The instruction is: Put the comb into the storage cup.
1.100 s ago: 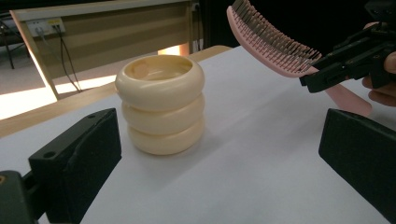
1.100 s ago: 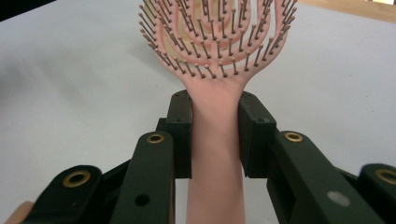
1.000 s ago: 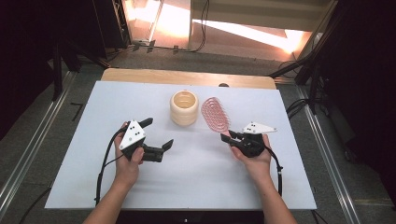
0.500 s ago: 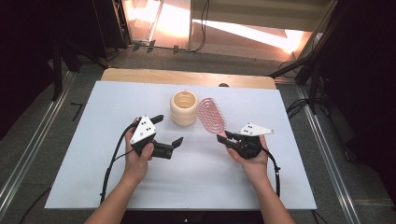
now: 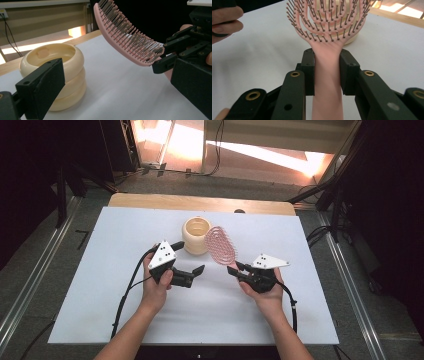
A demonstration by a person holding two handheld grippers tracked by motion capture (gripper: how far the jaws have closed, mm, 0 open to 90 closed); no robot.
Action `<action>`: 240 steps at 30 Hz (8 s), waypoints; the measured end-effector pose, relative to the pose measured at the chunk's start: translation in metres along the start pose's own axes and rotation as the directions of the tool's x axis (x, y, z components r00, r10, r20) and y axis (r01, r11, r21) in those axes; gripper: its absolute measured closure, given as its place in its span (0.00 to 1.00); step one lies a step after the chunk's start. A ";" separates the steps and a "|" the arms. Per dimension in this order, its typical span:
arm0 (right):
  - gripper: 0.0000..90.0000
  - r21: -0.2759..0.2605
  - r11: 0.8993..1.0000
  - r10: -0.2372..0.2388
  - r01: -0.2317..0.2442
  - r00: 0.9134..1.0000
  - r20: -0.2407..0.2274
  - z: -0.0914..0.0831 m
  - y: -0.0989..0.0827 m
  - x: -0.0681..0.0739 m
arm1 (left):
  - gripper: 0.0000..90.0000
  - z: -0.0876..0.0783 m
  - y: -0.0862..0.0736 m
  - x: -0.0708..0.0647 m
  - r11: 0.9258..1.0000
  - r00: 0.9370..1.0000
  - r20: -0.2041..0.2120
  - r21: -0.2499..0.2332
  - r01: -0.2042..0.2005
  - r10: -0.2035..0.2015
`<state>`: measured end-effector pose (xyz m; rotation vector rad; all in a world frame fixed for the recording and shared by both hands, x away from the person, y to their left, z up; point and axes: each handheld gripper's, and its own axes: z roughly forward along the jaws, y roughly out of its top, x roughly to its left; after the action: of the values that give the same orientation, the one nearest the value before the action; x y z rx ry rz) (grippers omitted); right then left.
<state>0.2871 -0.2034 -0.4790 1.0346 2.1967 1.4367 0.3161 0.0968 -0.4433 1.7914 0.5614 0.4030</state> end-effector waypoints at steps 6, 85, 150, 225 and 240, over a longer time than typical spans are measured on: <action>0.75 -0.001 1.000 -0.022 0.022 1.000 -0.008 0.003 0.000 0.006 | 0.00 0.006 0.003 -0.002 1.000 1.000 0.017 0.001 0.015 -0.015; 0.64 -0.055 0.994 -0.100 0.098 0.995 -0.027 0.020 -0.001 0.038 | 0.73 0.019 0.017 0.002 0.953 0.930 0.208 0.046 0.299 -0.302; 0.00 -0.149 0.989 0.029 -0.012 0.993 0.112 -0.052 -0.035 -0.015 | 0.73 -0.011 0.037 0.031 0.963 0.954 0.148 -0.033 0.269 -0.261; 0.00 -0.140 0.989 0.077 -0.050 0.978 0.192 -0.111 -0.080 -0.040 | 0.73 -0.025 0.085 0.083 0.959 0.969 0.056 -0.137 0.248 -0.242; 0.00 -0.139 0.989 0.078 -0.052 0.979 0.189 -0.111 -0.080 -0.040 | 0.73 -0.025 0.094 0.093 0.957 0.970 0.026 -0.159 0.244 -0.243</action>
<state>0.2158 -0.3237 -0.5055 1.1562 1.9199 1.4233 0.3955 0.1475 -0.3469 1.5463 0.7158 0.2640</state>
